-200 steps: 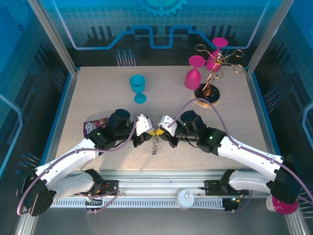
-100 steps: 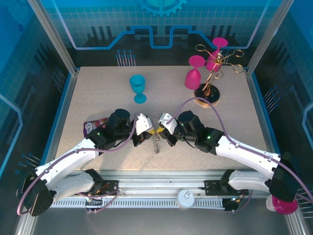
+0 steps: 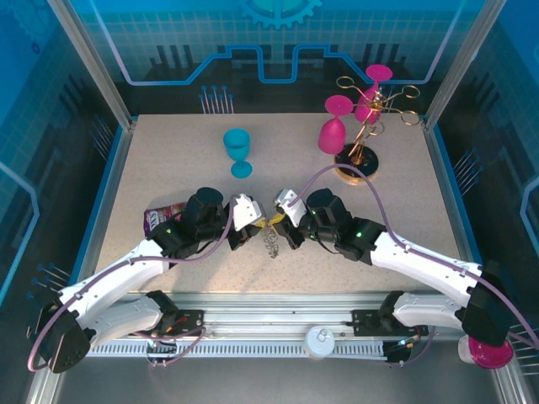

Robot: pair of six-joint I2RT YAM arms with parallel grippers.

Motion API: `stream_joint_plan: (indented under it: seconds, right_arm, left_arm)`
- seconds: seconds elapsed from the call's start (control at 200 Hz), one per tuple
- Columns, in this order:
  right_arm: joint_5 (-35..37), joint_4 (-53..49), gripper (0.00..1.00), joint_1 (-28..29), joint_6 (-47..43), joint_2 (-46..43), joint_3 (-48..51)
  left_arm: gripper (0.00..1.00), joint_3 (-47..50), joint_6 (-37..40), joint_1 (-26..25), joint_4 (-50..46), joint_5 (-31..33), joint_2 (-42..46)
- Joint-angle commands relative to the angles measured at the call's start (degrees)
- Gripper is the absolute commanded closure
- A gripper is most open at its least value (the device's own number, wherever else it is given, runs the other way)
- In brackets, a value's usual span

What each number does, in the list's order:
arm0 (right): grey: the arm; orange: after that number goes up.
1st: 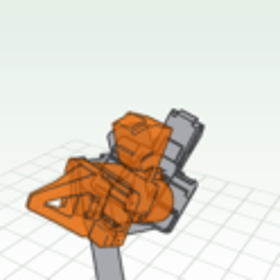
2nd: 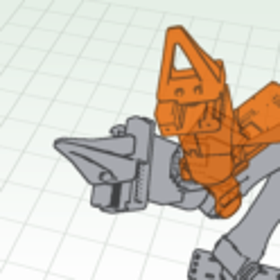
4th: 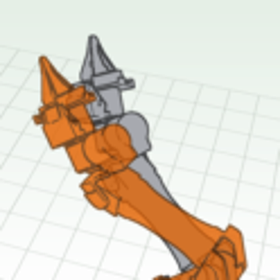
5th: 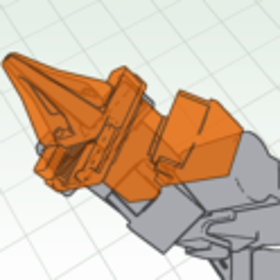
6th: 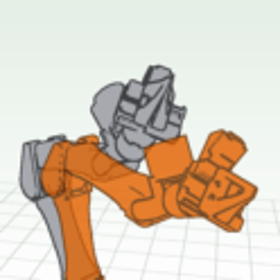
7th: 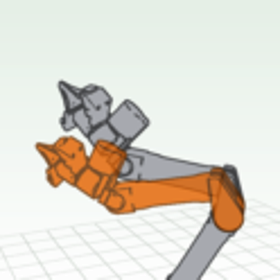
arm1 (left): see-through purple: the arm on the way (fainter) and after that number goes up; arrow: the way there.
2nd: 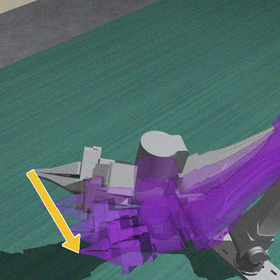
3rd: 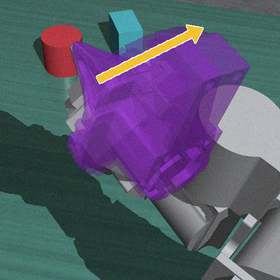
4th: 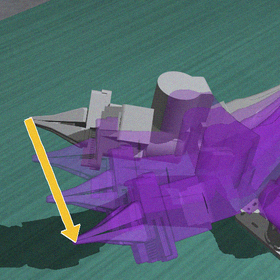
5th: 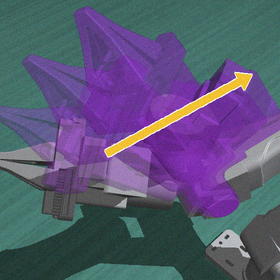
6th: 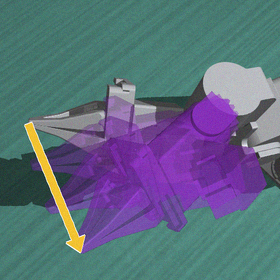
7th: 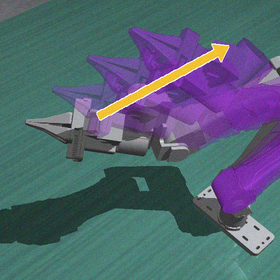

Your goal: Put the keys on the keyring

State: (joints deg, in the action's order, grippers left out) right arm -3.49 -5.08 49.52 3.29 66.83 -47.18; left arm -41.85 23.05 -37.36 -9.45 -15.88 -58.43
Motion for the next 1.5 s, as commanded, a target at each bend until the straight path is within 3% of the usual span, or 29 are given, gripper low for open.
stream_joint_plan:
  seconds: [0.0,0.21,0.385,0.55,0.846,1.071,1.496]
  right_arm:
    - [1.8,-2.0,0.91,-1.5,0.6,0.5,-1.2]
    - [-0.3,-5.0,0.67,-3.2,0.0,-0.5,-1.5]
    - [-5.7,-4.7,0.51,-6.7,-5.3,-7.1,1.0]
    - [-11.9,-1.4,0.51,-8.3,-18.1,-14.1,5.8]
    - [-12.4,1.4,0.58,-6.7,-32.7,-15.8,10.9]
    - [-17.4,4.4,0.52,-4.7,-30.9,-15.5,13.9]
    - [-17.7,19.6,0.49,-2.4,-21.4,-12.3,17.9]
  left_arm:
    - [1.0,-0.1,1.3,-0.6,2.7,-1.1,2.0]
    - [1.0,0.9,-0.5,-0.5,5.7,-1.3,2.8]
    - [1.0,3.1,-2.3,-0.6,9.0,-2.9,3.3]
    - [1.0,6.2,-0.4,-0.5,12.4,-7.2,4.0]
    - [1.0,12.3,-2.1,0.0,24.1,-19.8,6.2]
    - [1.0,13.0,-4.2,0.3,29.5,-21.9,4.7]
    - [1.0,15.3,-9.6,0.7,41.7,-25.9,1.8]
